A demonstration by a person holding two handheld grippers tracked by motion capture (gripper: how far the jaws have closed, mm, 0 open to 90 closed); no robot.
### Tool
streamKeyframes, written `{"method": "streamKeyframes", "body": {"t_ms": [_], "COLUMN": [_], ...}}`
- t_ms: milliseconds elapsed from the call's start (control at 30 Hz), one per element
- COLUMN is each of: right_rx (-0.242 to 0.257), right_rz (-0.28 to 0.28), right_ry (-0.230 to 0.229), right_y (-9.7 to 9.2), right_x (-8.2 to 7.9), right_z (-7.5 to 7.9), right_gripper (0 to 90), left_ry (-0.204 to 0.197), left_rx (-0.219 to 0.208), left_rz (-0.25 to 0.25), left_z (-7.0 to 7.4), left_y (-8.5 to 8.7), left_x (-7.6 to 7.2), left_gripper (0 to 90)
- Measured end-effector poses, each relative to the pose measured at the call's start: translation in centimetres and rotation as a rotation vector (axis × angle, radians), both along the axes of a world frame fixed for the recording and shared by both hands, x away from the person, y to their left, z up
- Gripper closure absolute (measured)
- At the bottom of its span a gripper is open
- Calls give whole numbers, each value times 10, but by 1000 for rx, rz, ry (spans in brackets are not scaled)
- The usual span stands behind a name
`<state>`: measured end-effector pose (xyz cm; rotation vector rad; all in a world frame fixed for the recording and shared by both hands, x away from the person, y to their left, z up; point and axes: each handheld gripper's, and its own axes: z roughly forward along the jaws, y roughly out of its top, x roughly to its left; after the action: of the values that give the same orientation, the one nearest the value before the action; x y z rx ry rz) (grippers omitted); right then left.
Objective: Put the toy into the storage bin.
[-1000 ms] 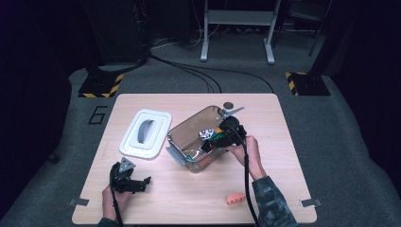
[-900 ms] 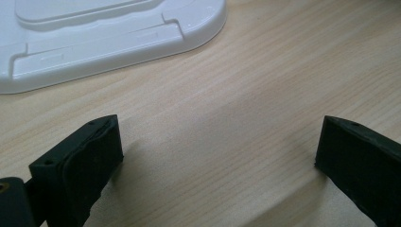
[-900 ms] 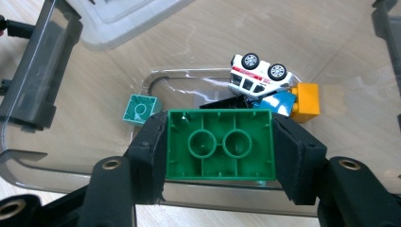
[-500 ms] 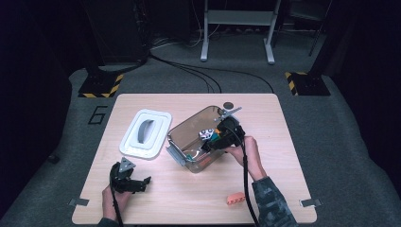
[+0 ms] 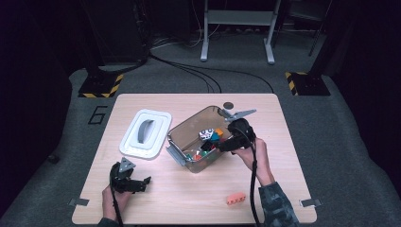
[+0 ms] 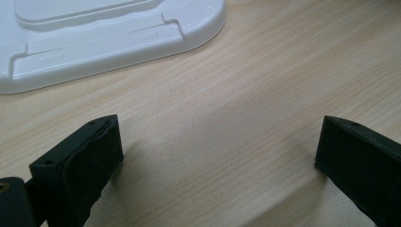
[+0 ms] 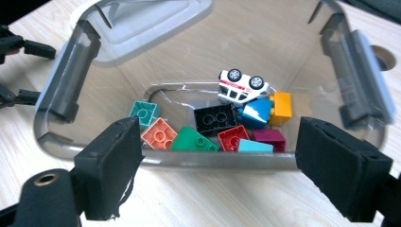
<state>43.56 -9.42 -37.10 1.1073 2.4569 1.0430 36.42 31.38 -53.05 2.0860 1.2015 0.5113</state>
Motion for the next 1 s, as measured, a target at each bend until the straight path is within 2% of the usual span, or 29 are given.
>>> {"method": "streamKeyframes", "body": {"t_ms": [100, 133, 200, 433, 633, 667, 733, 767, 833, 1000], "right_rx": [16, 22, 22, 29, 32, 32, 38, 38, 35, 23], "right_rz": [-13, -23, -23, -48, -93, -93, -118, -118, -134, -128], "right_ry": [-19, -23, -26, -20, 26, 26, 55, 55, 69, 106], "right_y": [-9, -15, -18, -38, -55, -55, -58, -58, -58, -54], "right_x": [-8, -14, -17, -34, -51, -51, -59, -59, -66, -81], "right_z": [2, 1, 1, -13, -39, -39, -54, -54, -65, -88], "right_gripper": [142, 140, 139, 132, 97, 97, 83, 83, 77, 87], "left_ry": [4, -5, -9, -1, -4, -4, 0, 0, 2, 1], "left_rx": [0, -2, -5, -1, -5, -5, -2, -2, 0, -2], "left_rz": [-1, 2, 6, 1, 3, 3, 2, 2, 0, 1], "left_z": [0, 0, -1, 0, 0, 0, 0, 0, 0, 0], "left_y": [0, 0, -1, 0, 0, 0, 0, 0, 0, 0], "left_x": [0, 0, 0, 0, 0, 0, 0, 0, 0, 0], "left_gripper": [14, 14, 14, 14, 14, 14, 14, 14, 14, 14]}}
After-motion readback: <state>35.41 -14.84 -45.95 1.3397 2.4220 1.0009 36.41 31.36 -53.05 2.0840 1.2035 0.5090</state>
